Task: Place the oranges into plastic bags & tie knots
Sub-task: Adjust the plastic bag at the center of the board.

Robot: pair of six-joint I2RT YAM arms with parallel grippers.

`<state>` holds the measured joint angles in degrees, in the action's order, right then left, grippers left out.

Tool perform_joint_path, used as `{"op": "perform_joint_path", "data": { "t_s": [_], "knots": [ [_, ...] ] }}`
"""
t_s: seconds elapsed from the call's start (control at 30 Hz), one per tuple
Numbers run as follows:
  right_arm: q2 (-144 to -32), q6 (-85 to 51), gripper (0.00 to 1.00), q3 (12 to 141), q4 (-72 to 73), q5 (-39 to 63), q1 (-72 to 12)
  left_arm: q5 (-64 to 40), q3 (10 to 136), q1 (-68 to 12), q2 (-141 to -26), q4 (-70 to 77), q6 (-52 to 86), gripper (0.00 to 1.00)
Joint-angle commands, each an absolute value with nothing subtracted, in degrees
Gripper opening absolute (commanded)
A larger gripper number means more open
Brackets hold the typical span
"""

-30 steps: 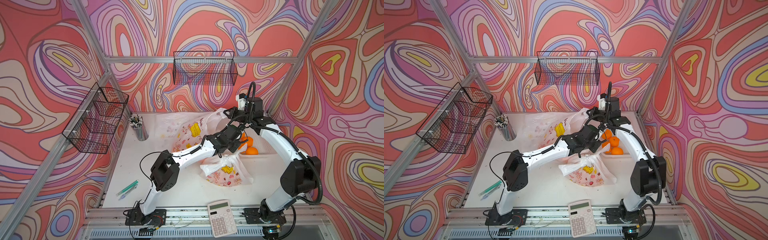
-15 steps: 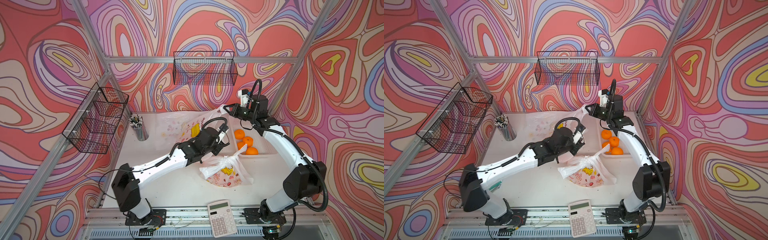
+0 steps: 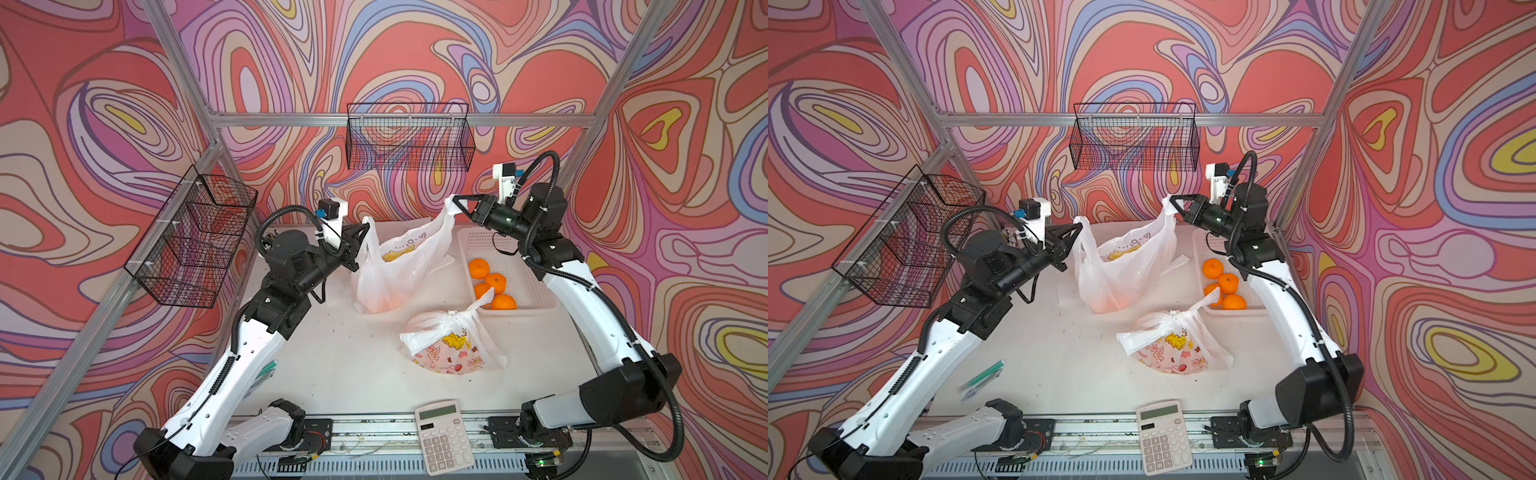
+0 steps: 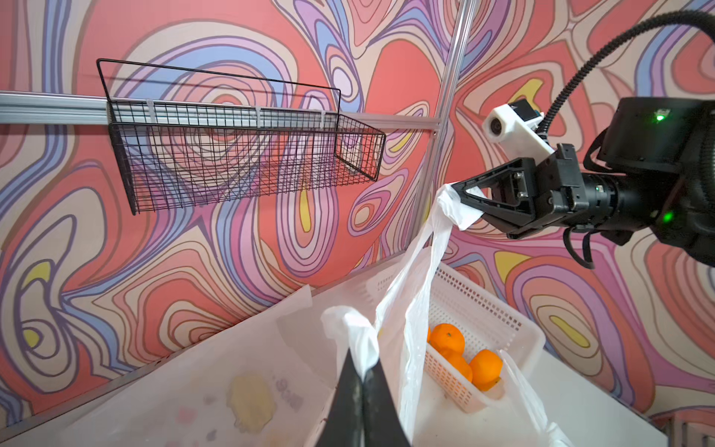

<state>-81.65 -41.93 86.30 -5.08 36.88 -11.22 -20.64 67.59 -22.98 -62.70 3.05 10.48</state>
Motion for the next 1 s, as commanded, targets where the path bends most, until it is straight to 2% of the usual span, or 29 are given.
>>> {"op": "perform_joint_path", "data": {
  "t_s": [0.0,0.13,0.27,0.37,0.53,0.6,0.73,0.87,0.97],
  "knots": [
    [-77.70,-43.14,0.00,84.44,-4.81,34.31,-10.95,-31.80,64.16,-20.81,-63.95,13.17,20.56,0.00],
    [-75.31,-43.59,0.00,81.01,-5.05,33.84,-10.90,-35.80,60.72,-18.32,-66.30,22.72,28.81,0.00],
    [-74.48,-40.00,0.01,79.37,-8.58,33.73,-10.97,-39.30,60.12,-17.60,-69.68,26.44,31.53,0.00],
    [-72.65,-35.77,0.17,79.04,-12.33,32.00,-10.48,-42.92,59.78,-17.66,-72.18,28.47,32.04,0.00],
    [-67.23,-26.19,0.56,80.10,-17.37,26.44,-9.84,-49.05,59.98,-17.37,-76.26,34.05,33.61,0.00],
    [-65.36,-20.84,0.63,81.32,-19.63,25.53,-9.85,-52.23,60.59,-17.10,-78.03,37.88,34.69,0.00],
    [-62.82,-10.11,0.68,82.00,-22.41,28.88,-9.84,-56.50,62.70,-16.91,-80.65,40.58,35.71,0.00],
    [-63.65,-1.63,0.67,80.48,-22.42,45.32,-9.98,-58.66,64.07,-16.88,-82.25,40.03,34.86,0.00],
    [-63.60,-1.15,0.65,75.35,-16.58,54.38,-10.40,-59.32,64.18,-16.92,-82.10,39.40,33.68,0.00]
  ]
}}
